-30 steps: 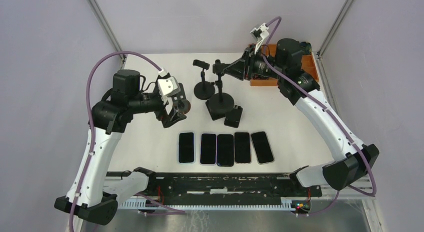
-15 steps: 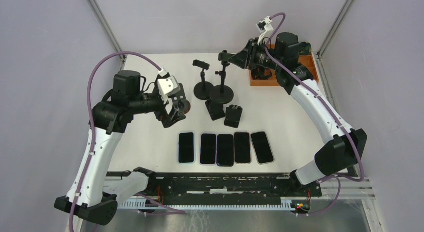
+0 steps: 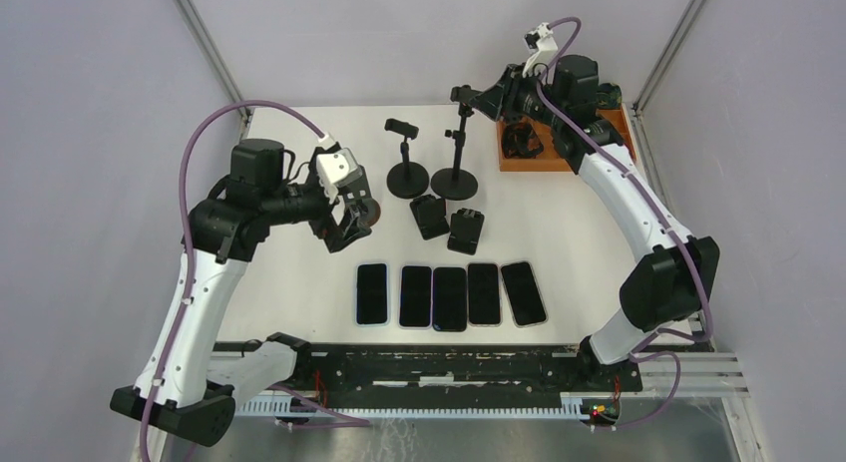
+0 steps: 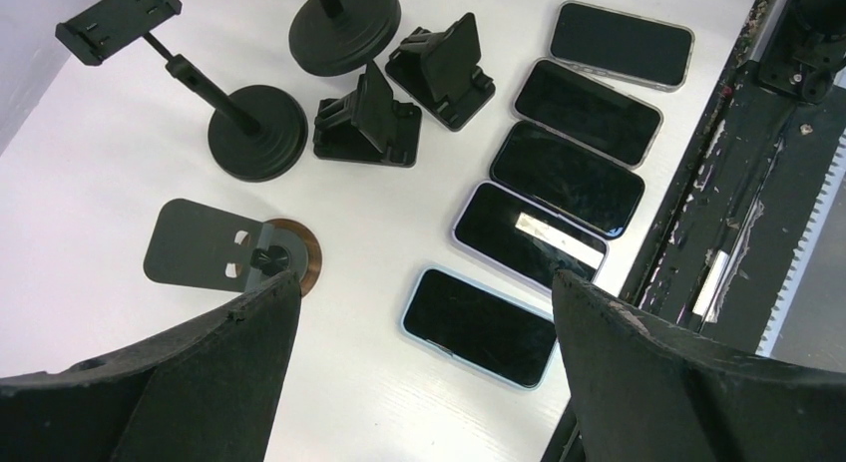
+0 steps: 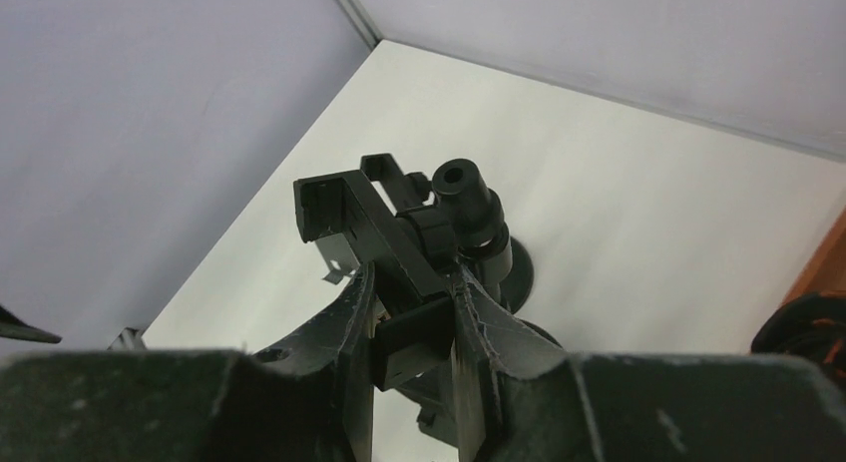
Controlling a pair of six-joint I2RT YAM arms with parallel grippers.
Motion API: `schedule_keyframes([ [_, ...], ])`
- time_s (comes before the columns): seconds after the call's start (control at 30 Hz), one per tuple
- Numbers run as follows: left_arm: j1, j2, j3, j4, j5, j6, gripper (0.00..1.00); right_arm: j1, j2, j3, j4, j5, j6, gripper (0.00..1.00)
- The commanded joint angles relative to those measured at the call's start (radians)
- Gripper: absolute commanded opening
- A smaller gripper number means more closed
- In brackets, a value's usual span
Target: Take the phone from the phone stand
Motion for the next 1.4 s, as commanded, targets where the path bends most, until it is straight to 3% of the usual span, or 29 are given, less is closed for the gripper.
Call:
schedule_keyframes([
  [0.0,0.0,0.011,-0.02,0.05,-0.029,-0.069,1.0,0.001,0.018,0.012,0.054,0.086,-0.119,0.0],
  [0.33,0.0,0.007,-0.054,0.056,-0.047,-0.05,1.0,-0.035,0.041,0.002,0.153,-0.006,-0.029,0.0],
  [0.5,0.0,0.01,-0.068,0.067,-0.05,-0.06,1.0,-0.037,0.041,-0.02,0.157,0.025,-0.08,0.0],
  [0.9,0.003,0.017,-0.086,0.087,-0.092,-0.089,1.0,-0.036,-0.033,-0.339,0.402,0.116,-0.205,0.0],
  [1.07,0.008,0.013,-0.114,0.118,-0.128,-0.097,1.0,-0.034,-0.078,-0.436,0.41,0.122,-0.238,0.0],
  [1.13,0.012,0.013,-0.127,0.132,-0.143,-0.097,1.0,-0.033,-0.107,-0.473,0.411,0.137,-0.247,0.12],
  [1.27,0.022,0.018,-0.144,0.151,-0.149,-0.101,1.0,-0.033,-0.16,-0.505,0.404,0.151,-0.254,0.56],
  [1.37,0.032,0.02,-0.154,0.167,-0.149,-0.107,1.0,-0.033,-0.197,-0.49,0.375,0.159,-0.255,0.76],
])
